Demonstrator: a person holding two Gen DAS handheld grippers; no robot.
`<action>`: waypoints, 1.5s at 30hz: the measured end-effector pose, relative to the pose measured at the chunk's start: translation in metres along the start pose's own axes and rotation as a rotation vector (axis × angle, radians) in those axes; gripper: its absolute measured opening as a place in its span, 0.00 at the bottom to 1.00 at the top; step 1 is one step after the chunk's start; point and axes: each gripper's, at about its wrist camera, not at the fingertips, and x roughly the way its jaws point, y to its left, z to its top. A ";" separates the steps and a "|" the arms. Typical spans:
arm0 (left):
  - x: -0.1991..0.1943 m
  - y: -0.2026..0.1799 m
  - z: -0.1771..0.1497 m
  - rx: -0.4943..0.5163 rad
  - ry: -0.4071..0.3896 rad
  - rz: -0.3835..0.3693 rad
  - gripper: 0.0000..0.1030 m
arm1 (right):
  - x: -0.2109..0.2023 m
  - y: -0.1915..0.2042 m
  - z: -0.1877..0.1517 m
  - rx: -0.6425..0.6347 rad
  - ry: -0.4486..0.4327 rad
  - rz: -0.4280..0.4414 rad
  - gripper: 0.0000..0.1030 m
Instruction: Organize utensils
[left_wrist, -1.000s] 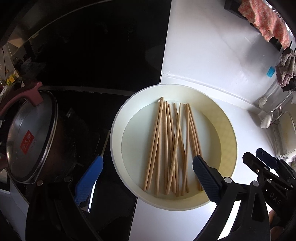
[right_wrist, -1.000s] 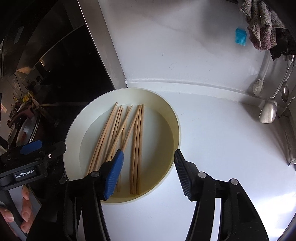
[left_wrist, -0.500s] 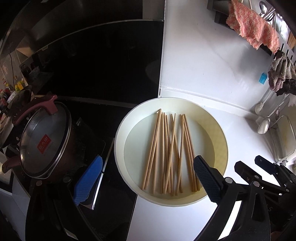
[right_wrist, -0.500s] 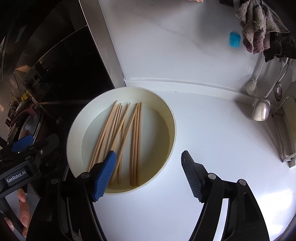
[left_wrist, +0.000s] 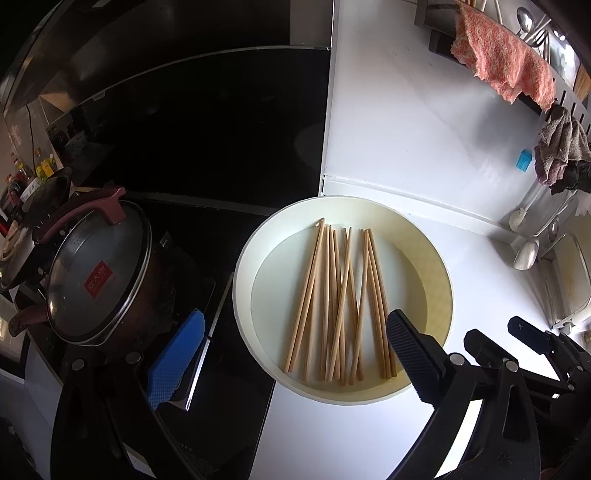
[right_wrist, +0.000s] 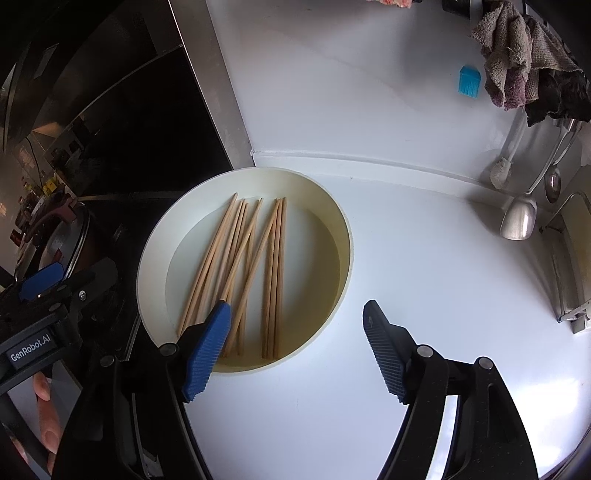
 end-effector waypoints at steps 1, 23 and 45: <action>-0.001 0.000 0.000 -0.001 -0.001 0.001 0.94 | 0.000 0.000 0.000 0.001 0.002 -0.001 0.69; -0.004 0.005 -0.003 0.017 -0.003 0.013 0.94 | -0.018 0.001 -0.002 0.001 -0.030 -0.021 0.69; -0.005 0.006 -0.006 0.029 0.016 0.049 0.94 | -0.023 0.004 -0.003 -0.003 -0.038 -0.019 0.70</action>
